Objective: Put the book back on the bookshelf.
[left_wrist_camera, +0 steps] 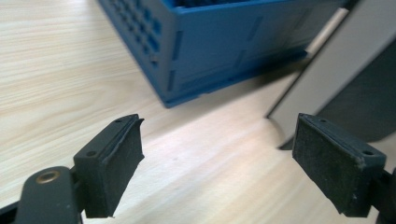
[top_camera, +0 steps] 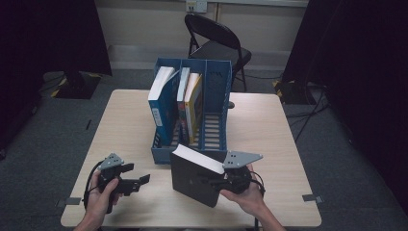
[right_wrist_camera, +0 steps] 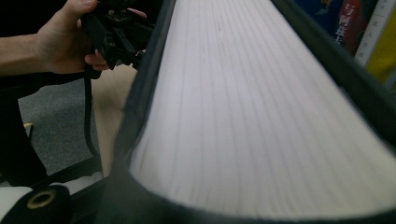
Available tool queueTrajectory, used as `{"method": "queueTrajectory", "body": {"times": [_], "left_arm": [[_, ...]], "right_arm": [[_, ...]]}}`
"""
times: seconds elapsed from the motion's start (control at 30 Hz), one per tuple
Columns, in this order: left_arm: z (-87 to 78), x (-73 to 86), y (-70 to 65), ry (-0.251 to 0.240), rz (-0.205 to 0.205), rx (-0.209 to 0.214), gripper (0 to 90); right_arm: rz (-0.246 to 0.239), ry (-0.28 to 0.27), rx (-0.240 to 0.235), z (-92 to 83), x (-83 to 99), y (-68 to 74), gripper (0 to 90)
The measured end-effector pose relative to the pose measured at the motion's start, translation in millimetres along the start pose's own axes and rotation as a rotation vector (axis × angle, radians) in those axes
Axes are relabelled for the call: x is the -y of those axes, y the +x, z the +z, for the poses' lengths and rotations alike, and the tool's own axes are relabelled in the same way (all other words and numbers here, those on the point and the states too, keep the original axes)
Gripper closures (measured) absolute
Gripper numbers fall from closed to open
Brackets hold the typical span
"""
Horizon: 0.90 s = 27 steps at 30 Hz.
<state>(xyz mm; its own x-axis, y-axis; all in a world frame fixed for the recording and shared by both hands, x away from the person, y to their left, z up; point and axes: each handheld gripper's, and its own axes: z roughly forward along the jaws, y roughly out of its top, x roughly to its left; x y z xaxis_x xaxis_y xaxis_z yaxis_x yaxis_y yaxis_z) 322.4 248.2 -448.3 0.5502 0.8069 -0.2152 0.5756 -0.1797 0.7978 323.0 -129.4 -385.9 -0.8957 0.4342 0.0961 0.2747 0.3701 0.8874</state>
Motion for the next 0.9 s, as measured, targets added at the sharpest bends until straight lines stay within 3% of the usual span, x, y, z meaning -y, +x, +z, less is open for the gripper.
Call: {"method": "queueTrajectory", "body": {"times": [0.13, 0.47, 0.9], "left_arm": [[2.2, 1.7, 1.2, 0.011, -0.001, -0.026, 15.7], [4.8, 2.9, 6.8, 0.016, -0.022, -0.028, 15.7], [5.4, 3.2, 18.2, 0.010, -0.088, -0.062, 15.9]], "right_arm": [[0.013, 0.000, 0.008, -6.8, 3.0, -2.5, 52.4], [0.043, -0.007, 0.054, -27.5, 12.9, -7.0, 52.6], [0.079, -0.014, 0.099, -49.9, 23.0, -16.4, 52.6]]}}
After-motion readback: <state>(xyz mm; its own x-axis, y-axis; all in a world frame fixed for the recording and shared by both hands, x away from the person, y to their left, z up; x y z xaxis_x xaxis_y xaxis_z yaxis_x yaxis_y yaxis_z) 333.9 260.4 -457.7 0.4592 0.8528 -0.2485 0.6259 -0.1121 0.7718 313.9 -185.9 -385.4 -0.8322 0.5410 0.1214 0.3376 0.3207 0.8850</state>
